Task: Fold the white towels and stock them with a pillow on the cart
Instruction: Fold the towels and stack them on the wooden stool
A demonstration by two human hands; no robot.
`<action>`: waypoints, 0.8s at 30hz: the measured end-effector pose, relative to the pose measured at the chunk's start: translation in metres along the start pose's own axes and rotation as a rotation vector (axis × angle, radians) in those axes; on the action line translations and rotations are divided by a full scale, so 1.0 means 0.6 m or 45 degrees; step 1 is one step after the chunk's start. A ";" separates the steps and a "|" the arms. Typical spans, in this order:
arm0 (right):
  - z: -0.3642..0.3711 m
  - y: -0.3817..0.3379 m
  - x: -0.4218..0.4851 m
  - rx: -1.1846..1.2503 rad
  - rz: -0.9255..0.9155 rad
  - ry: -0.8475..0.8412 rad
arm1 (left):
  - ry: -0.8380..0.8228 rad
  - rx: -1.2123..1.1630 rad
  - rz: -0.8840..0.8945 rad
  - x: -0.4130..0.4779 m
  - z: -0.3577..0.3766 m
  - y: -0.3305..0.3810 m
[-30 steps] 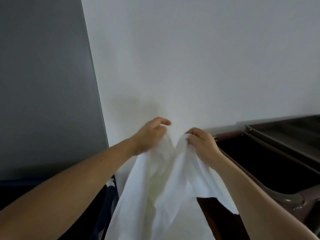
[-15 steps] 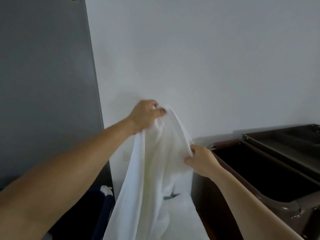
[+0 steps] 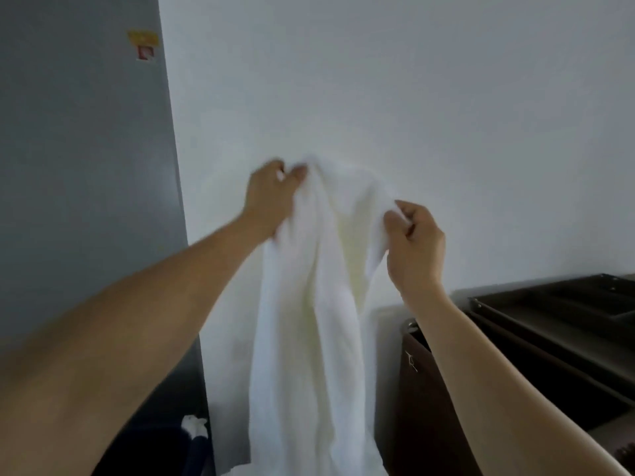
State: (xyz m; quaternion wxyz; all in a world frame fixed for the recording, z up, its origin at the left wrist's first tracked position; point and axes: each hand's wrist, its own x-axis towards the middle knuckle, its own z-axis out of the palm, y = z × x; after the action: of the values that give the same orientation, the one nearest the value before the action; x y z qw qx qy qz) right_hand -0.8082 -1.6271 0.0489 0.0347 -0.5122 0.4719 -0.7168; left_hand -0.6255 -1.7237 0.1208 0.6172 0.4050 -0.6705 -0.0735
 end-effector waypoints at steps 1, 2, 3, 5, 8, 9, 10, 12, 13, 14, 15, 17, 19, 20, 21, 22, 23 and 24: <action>0.004 0.022 -0.013 -0.068 0.056 -0.063 | -0.121 0.026 -0.097 -0.035 0.015 -0.033; 0.008 0.051 -0.026 -0.144 0.116 -0.149 | -0.240 0.066 -0.198 -0.074 0.029 -0.073; 0.010 0.076 -0.039 -0.198 0.181 -0.230 | -0.344 0.104 -0.292 -0.113 0.039 -0.111; 0.006 0.121 -0.059 -0.252 0.304 -0.329 | -0.496 0.136 -0.475 -0.177 0.045 -0.176; -0.020 0.166 -0.057 -0.244 0.558 -0.193 | -0.507 0.106 -0.825 -0.222 0.014 -0.249; -0.033 0.179 -0.053 -0.244 0.648 -0.140 | -0.456 0.083 -0.993 -0.228 -0.003 -0.273; -0.045 0.191 -0.052 -0.239 0.739 -0.107 | -0.397 0.027 -1.140 -0.232 -0.022 -0.293; -0.060 0.210 -0.062 -0.207 0.924 -0.079 | -0.315 -0.113 -1.325 -0.244 -0.054 -0.321; -0.061 0.220 -0.073 -0.189 0.999 -0.061 | -0.276 -0.159 -1.358 -0.252 -0.063 -0.326; -0.058 0.228 -0.086 -0.182 1.053 -0.050 | -0.247 -0.182 -1.381 -0.261 -0.066 -0.327; -0.051 0.234 -0.099 -0.187 1.080 -0.057 | -0.216 -0.201 -1.399 -0.271 -0.063 -0.326; -0.030 0.237 -0.123 -0.205 1.077 -0.113 | -0.181 -0.225 -1.423 -0.291 -0.050 -0.317; -0.007 0.232 -0.142 -0.193 1.039 -0.171 | -0.175 -0.247 -1.426 -0.301 -0.034 -0.301; 0.004 0.225 -0.149 -0.192 1.007 -0.195 | -0.186 -0.264 -1.407 -0.305 -0.023 -0.289; 0.015 0.215 -0.154 -0.194 0.967 -0.217 | -0.185 -0.269 -1.367 -0.309 -0.013 -0.275; 0.027 0.203 -0.159 -0.196 0.916 -0.242 | -0.179 -0.286 -1.310 -0.314 -0.002 -0.259; 0.039 0.192 -0.164 -0.206 0.859 -0.273 | -0.185 -0.334 -1.246 -0.321 0.010 -0.242; 0.051 0.179 -0.172 -0.218 0.808 -0.312 | -0.208 -0.387 -1.199 -0.331 0.022 -0.226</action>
State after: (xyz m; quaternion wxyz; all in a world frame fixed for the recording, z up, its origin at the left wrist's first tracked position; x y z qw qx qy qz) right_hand -0.7828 -1.6510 -0.0990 0.2692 -0.4233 0.6583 -0.5613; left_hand -0.5939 -1.6928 -0.1157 0.5146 0.5621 -0.4429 -0.4723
